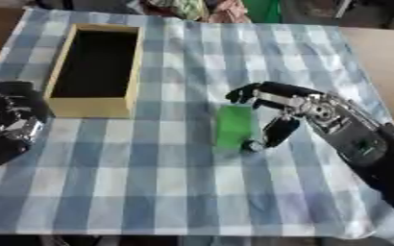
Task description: Pick up objects on the table and place them in the box.
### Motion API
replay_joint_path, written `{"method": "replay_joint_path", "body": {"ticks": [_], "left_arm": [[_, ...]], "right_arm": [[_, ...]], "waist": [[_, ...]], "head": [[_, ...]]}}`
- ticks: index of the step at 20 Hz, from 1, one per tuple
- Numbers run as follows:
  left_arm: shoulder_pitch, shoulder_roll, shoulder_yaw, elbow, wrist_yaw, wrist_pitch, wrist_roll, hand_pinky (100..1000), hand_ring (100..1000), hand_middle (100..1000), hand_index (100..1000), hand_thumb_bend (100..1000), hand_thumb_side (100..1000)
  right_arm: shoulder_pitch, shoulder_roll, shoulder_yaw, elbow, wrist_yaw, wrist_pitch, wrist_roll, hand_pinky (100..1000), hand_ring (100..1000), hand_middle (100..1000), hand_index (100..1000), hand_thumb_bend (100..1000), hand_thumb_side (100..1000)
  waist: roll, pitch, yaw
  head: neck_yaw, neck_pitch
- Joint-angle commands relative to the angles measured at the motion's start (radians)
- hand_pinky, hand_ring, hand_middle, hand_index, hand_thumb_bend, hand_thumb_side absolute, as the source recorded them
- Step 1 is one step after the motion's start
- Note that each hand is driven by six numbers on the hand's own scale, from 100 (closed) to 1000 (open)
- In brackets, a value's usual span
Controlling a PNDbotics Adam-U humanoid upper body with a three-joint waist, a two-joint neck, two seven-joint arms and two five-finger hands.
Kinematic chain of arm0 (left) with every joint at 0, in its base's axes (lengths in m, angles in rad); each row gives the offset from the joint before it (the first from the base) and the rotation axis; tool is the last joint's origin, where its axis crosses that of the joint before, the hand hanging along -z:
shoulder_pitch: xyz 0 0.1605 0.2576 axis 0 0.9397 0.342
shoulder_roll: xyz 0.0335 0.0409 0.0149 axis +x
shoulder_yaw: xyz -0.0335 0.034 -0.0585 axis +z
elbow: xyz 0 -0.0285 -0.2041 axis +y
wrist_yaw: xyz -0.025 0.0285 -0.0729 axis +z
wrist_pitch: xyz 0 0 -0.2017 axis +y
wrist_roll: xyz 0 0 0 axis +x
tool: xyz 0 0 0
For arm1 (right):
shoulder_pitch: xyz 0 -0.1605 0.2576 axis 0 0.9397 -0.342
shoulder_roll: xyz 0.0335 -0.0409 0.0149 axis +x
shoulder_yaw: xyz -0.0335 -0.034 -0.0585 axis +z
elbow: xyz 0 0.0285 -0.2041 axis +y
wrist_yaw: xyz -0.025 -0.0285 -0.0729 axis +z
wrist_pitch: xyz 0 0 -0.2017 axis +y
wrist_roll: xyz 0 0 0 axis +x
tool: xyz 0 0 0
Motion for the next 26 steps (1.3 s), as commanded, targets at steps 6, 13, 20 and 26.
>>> {"method": "replay_joint_path", "body": {"ticks": [6, 13, 20, 26], "left_arm": [[-0.012, 0.010, 0.001, -0.013, -0.001, -0.002, -0.004, 583, 649, 609, 724, 272, 113], [-0.013, 0.010, 0.001, -0.013, -0.001, -0.002, -0.004, 583, 649, 610, 724, 271, 113], [-0.011, 0.012, 0.002, -0.013, -0.001, -0.002, -0.002, 584, 649, 610, 724, 270, 113], [-0.008, 0.013, -0.001, -0.012, 0.000, -0.002, -0.005, 584, 649, 610, 724, 269, 113]], "right_arm": [[-0.026, 0.002, 0.017, 0.009, 0.033, -0.007, -0.063, 756, 832, 595, 777, 451, 100], [-0.030, 0.003, 0.009, 0.004, 0.068, 0.005, -0.155, 713, 778, 442, 623, 386, 100], [-0.052, -0.015, -0.013, -0.059, 0.061, 0.011, -0.199, 704, 769, 417, 607, 372, 100], [-0.159, -0.042, -0.024, -0.130, 0.046, 0.027, -0.165, 709, 766, 420, 608, 368, 100]], "waist": [[0.004, -0.010, 0.002], [0.002, -0.009, 0.002], [0.001, -0.011, 0.001], [0.000, -0.016, -0.003]], "head": [[-0.004, 0.006], [-0.004, 0.006], [-0.001, 0.006], [-0.002, 0.006]]}}
